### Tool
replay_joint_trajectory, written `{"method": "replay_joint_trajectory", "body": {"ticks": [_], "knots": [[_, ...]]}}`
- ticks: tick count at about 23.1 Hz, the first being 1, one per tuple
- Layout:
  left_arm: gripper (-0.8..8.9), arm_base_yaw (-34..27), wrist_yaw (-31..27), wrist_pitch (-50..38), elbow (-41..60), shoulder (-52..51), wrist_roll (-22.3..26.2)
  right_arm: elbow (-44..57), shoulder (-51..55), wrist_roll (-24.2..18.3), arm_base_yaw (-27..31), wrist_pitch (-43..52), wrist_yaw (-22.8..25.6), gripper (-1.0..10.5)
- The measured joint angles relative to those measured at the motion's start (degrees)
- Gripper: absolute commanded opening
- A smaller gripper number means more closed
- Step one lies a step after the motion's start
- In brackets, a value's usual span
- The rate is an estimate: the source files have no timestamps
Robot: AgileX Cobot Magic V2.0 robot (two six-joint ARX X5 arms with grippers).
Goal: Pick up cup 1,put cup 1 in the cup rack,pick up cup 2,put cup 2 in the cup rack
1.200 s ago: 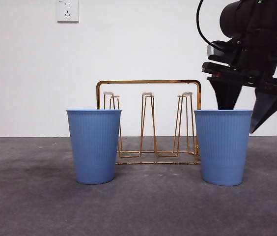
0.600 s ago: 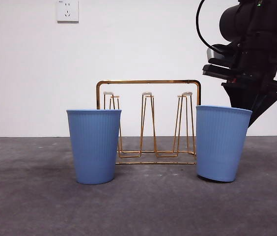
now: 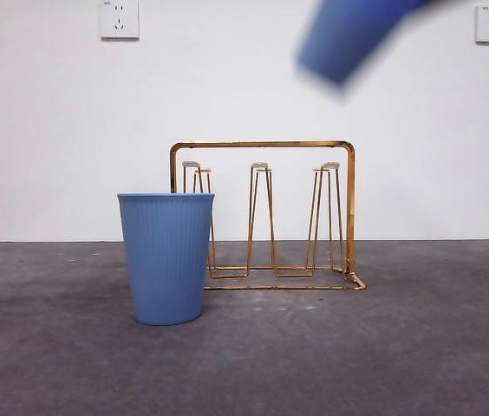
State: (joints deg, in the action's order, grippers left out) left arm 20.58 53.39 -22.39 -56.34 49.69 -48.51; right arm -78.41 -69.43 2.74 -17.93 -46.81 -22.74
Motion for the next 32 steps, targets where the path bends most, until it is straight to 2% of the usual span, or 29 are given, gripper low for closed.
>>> {"method": "replay_joint_trajectory", "body": {"ticks": [4, 7, 12, 22, 32], "knots": [[6.69, 4.17, -5.77, -16.31, 0.0, 3.52, -8.04, -6.56, 11.65, 6.25, -0.02, 12.98, -6.03, -0.2], [6.69, 9.07, -12.11, -23.21, 0.0, 7.08, -9.66, -11.32, 14.45, 10.88, -0.02, 22.08, -10.16, -0.2], [6.69, 14.95, -17.46, -32.44, -0.02, 11.8, -10.08, -13.84, 14.32, 12.96, -0.07, 25.9, -12.74, -0.2], [6.69, 21.99, -27.36, -44.61, -0.02, 20.39, -9.38, -13.7, 10.56, 16.44, -0.31, 29.81, -14.56, -0.2], [6.69, 24.79, -30.27, -45.11, -6.67, 26.12, -5.9, -13.7, 4.79, 17.07, -8.52, 33.24, -13.77, -0.2]]}}
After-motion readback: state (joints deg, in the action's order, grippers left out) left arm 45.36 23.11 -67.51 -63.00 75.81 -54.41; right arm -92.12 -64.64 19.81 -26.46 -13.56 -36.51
